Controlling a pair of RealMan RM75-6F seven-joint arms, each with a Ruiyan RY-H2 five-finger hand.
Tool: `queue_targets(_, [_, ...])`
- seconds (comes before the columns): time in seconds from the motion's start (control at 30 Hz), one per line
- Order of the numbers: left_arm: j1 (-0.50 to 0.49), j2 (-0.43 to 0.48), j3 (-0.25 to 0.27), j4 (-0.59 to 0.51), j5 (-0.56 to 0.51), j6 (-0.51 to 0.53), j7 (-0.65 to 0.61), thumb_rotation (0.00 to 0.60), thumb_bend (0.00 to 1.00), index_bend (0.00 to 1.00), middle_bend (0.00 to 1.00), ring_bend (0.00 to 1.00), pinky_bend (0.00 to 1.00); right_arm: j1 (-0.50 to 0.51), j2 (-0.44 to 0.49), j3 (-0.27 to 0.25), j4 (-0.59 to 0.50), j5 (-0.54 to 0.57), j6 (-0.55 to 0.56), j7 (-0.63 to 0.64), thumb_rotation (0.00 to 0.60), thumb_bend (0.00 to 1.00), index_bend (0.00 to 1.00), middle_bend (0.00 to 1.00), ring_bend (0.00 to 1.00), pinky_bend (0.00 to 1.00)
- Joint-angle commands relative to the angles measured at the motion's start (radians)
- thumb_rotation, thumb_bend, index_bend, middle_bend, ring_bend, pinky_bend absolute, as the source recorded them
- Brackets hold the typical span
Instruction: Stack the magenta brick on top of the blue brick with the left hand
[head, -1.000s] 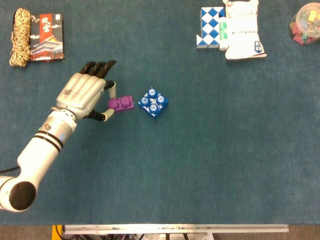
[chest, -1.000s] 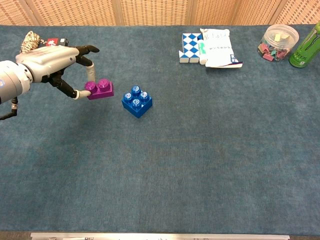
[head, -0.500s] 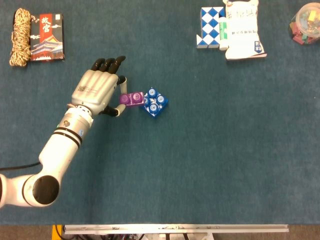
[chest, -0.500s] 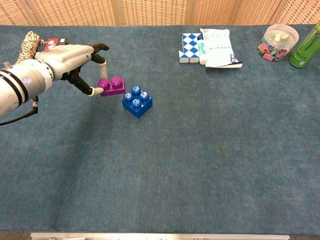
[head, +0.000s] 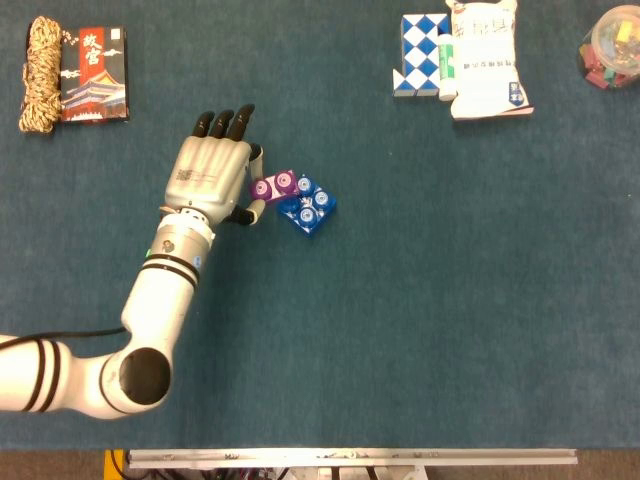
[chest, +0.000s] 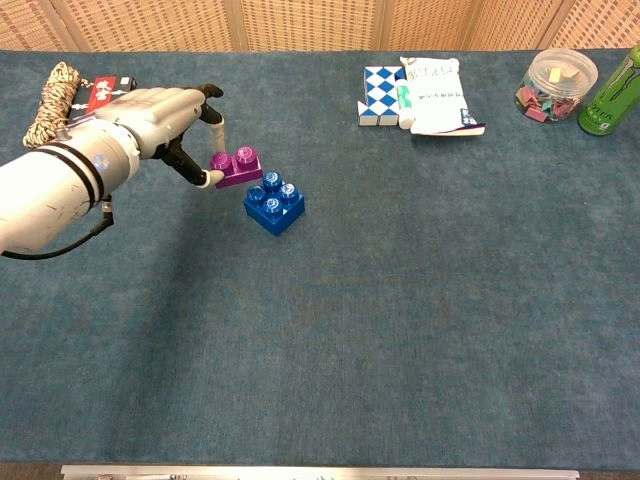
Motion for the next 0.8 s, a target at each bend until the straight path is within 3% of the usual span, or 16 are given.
queue_targets(0.03, [-0.018,-0.033,-0.014,0.013,-0.032,0.035,0.03,0.6,0.33,0.56,0.0,0.0,0.04,0.0,0.004,0.001,0.002,0.003,-0.004,0.009,0.6,0.34,0.38,0.3,0.26,0.4])
queue_targets(0.17, [-0.016,-0.049,-0.017,0.015,-0.017,0.046,0.023,0.6,0.33,0.56,0.0,0.0,0.04,-0.001,0.01,0.002,0.005,0.002,-0.005,0.027,0.6,0.34,0.38,0.3,0.26,0.4])
queue_targets(0.3, [0.014,-0.032,-0.005,0.015,0.081,-0.016,-0.063,0.6,0.33,0.57,0.0,0.0,0.04,-0.003,0.012,0.002,0.006,0.002,-0.002,0.035,0.6,0.34,0.38,0.3,0.26,0.4])
queue_targets(0.63, [0.099,0.064,0.054,0.111,0.497,-0.312,-0.433,0.6,0.33,0.57,0.0,0.0,0.04,-0.001,0.01,0.004,0.008,0.012,-0.012,0.027,0.6,0.34,0.38,0.3,0.26,0.4])
queue_targets(0.8, [0.113,0.059,0.091,0.225,0.734,-0.381,-0.58,0.6,0.33,0.56,0.0,0.0,0.04,0.0,0.008,0.006,0.01,0.02,-0.016,0.023,0.6,0.34,0.38,0.3,0.26,0.4])
